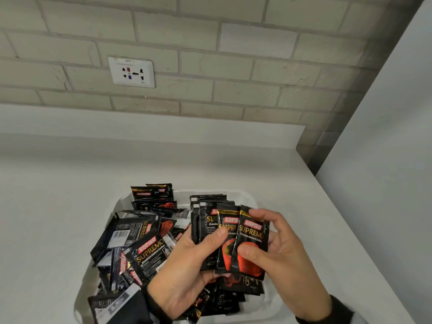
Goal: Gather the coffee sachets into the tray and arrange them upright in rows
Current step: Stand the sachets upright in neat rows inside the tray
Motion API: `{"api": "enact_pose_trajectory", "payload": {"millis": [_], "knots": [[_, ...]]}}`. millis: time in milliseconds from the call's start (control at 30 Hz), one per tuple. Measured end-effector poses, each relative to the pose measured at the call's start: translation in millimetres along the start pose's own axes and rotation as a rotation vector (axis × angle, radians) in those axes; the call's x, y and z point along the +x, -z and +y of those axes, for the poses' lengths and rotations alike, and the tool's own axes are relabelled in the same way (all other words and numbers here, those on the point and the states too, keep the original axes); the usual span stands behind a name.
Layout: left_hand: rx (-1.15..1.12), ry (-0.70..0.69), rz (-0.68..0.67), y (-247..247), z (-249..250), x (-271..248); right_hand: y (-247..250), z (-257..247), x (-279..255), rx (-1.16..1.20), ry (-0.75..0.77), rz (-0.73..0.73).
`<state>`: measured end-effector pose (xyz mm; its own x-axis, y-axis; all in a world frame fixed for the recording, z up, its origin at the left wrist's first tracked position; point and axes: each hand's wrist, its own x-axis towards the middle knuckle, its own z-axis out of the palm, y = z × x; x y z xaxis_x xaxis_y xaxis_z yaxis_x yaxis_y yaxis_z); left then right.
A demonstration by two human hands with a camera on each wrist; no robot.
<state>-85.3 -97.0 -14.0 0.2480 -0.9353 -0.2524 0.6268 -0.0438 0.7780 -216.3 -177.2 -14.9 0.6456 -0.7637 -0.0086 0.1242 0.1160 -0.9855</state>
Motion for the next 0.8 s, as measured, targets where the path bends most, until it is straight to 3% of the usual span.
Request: {"api": "enact_pose_trajectory", "payload": {"millis": [167, 467, 600, 800], "knots": [[0.070, 0.021, -0.003, 4, 1, -1, 7, 7, 1, 0.151, -0.081, 0.034], [0.153, 0.010, 0.105, 6, -3, 2, -4, 5, -5, -0.045, -0.076, -0.027], [0.127, 0.050, 0.112, 6, -3, 0, -7, 7, -3, -0.092, -0.022, 0.045], [0.046, 0.114, 0.086, 8, -4, -5, -6, 5, -1, 0.033, -0.086, 0.070]]}}
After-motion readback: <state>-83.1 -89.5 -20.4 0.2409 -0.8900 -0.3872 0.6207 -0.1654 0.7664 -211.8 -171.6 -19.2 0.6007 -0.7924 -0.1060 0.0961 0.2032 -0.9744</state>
